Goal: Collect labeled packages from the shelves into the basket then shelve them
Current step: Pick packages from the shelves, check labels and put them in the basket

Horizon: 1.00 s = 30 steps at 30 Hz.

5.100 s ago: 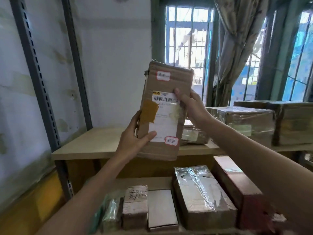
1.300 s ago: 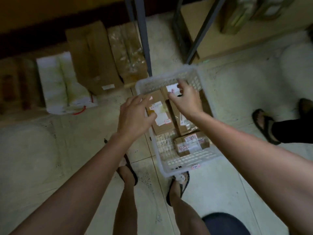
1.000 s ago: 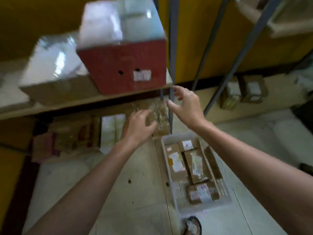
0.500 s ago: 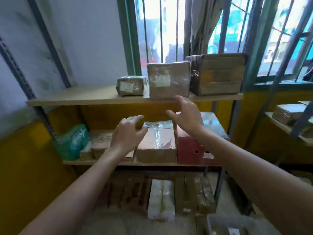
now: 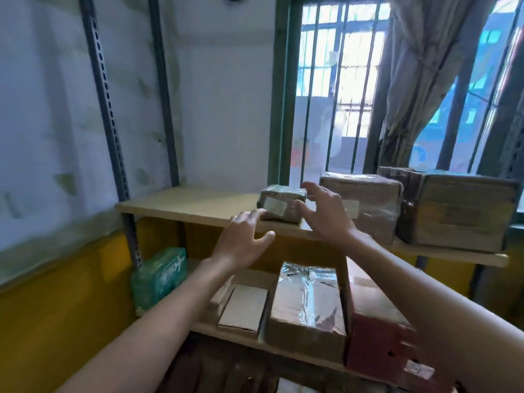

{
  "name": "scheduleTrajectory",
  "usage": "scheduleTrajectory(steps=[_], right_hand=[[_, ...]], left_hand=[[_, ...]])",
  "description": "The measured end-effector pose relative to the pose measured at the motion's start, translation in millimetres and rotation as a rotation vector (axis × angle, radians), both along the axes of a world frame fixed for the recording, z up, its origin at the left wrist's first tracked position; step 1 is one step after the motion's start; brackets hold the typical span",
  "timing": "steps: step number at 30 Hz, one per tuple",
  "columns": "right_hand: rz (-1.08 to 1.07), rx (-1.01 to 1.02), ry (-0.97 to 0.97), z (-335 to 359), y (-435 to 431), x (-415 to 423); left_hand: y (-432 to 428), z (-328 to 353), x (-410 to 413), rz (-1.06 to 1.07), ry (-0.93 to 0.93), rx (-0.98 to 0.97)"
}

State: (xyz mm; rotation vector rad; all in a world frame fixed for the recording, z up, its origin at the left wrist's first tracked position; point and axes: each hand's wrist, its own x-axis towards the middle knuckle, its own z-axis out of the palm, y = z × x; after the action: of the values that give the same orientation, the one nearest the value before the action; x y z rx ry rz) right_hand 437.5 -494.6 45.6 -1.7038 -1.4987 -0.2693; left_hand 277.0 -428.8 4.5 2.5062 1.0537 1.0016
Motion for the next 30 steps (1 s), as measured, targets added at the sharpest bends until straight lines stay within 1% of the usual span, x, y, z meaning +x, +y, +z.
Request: scheduleTrajectory(steps=[4,7,10,12,14,15,16,18,22,25,27,29,30], right_hand=[[-0.019,0.050,-0.064,14.9,56.4,14.5],[-0.017,-0.004,-0.050,13.1,93.7,20.4],[-0.094,-0.053,-0.038,11.8,123.3,29.7],[-0.177,-0.204,-0.082,7.5,137.8,39.9],[-0.227,-0.444,-0.143,-2.1,147.5,49.3],[-0.242,-0.524,-0.165,-8.8,152.2,52.5],[-0.256,-0.548,-0.186,-16.2,157.3,54.1],[-0.271,-0.450,-0.241,-27.4,168.4,51.7],[-0.214,-0.270,-0.294,-40.2,192.2,37.0],[-0.193,-0.177,-0.303,-49.1,201.9,37.8],[-0.141,-0.204,-0.280,-47.4,203.7,44.9],[-0.108,-0.275,-0.324,-40.4,207.8,52.2],[-0.110,-0.290,-0.345,-36.5,210.3,54.3]], left_hand=[[51.0,11.0,9.6,0.009,0.049,0.007],[86.5,13.2,14.8,0.007,0.072,-0.001],[119.0,8.8,21.0,-0.020,0.048,-0.012],[139.7,4.5,26.8,-0.061,0.038,-0.029],[162.5,0.7,34.6,-0.121,0.026,-0.034],[174.3,-1.4,38.5,-0.151,0.016,-0.036],[185.4,-4.7,42.1,-0.179,0.012,-0.043],[207.3,-12.3,49.8,-0.226,0.039,-0.068],[252.1,-19.5,57.8,-0.251,0.195,-0.175],[278.2,-21.2,59.8,-0.361,0.164,-0.162],[288.5,-24.7,57.6,-0.432,0.111,-0.145],[299.7,-25.8,54.0,-0.494,0.083,-0.128],[306.6,-25.4,52.1,-0.523,0.097,-0.126]])
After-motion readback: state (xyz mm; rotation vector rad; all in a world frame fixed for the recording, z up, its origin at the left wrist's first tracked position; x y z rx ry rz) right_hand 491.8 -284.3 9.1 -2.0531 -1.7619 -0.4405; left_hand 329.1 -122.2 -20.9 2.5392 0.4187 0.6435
